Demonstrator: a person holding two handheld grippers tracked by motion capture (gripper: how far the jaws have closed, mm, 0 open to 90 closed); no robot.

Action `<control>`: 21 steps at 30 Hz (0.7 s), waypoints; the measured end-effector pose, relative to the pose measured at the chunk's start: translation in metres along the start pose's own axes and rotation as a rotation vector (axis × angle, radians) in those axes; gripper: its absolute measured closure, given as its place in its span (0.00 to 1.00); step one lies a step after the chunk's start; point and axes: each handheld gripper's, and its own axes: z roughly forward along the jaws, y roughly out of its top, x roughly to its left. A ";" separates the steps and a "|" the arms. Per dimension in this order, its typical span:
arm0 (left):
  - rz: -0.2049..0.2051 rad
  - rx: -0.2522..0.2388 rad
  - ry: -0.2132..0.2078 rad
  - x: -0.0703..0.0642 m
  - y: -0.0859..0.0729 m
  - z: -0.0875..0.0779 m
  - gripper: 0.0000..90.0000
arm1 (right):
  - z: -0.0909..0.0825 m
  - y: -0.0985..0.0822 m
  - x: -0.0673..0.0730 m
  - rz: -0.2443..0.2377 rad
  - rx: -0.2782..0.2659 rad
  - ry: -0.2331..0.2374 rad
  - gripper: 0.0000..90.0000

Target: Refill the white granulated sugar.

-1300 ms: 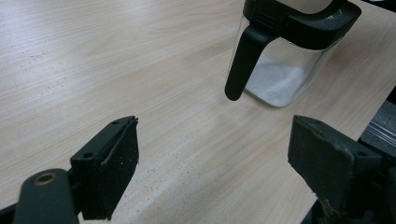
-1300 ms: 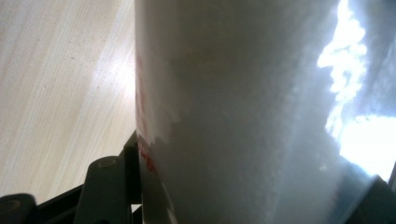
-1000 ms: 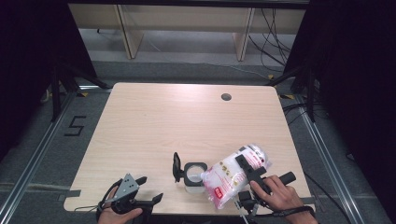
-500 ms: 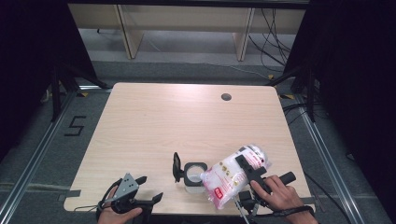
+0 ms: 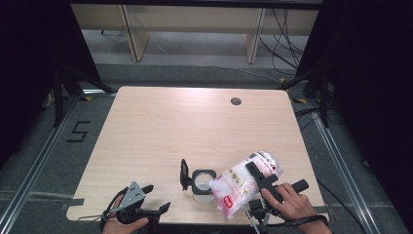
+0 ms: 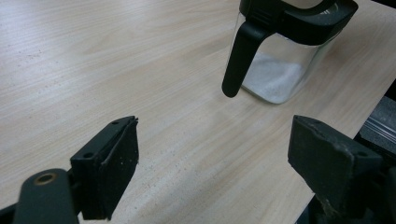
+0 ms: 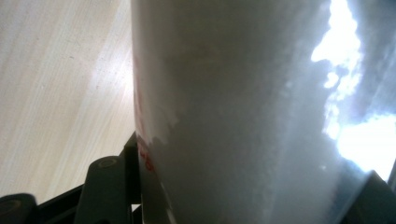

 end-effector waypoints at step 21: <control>-0.002 0.002 0.000 0.001 0.000 0.001 0.18 | 0.001 -0.005 -0.002 0.042 -0.025 0.000 0.45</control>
